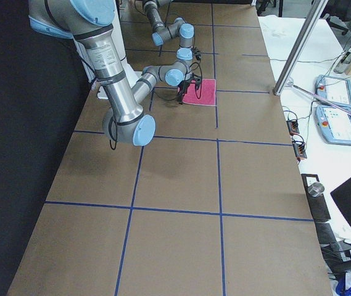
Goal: Fold towel twice with both arms
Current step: 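Close both grippers on the towel's nearer corners and hold them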
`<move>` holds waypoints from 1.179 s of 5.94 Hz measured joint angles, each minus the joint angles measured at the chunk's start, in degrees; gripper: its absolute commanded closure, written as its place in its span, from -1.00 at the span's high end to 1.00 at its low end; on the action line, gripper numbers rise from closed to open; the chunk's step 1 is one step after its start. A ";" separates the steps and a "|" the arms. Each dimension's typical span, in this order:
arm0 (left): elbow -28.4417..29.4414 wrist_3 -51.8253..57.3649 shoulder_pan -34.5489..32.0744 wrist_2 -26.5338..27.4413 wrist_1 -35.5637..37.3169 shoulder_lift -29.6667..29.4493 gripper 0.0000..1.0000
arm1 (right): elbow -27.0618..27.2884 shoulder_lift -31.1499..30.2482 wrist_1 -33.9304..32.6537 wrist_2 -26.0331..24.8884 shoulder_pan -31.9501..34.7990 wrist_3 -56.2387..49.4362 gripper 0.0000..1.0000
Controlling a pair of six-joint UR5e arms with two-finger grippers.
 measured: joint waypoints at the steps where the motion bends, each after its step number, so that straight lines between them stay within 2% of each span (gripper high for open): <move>1: -0.09 -0.07 0.00 -0.01 0.01 -0.11 -0.19 | 0.00 0.08 0.00 0.00 0.03 0.02 1.00; 2: -0.11 -0.15 0.00 -0.01 0.01 -0.29 -0.33 | 0.00 0.15 0.00 0.00 0.05 0.01 1.00; 4: -0.10 -0.23 0.00 -0.01 -0.05 -0.52 -0.46 | 0.00 0.19 0.00 0.00 0.12 0.05 1.00; 6: -0.06 -0.26 0.02 -0.01 -0.07 -0.55 -0.82 | 0.00 0.26 0.00 0.00 0.20 0.06 1.00; 7: -0.03 -0.30 0.06 -0.01 -0.07 -0.60 -0.84 | 0.00 0.30 0.00 0.00 0.23 0.06 1.00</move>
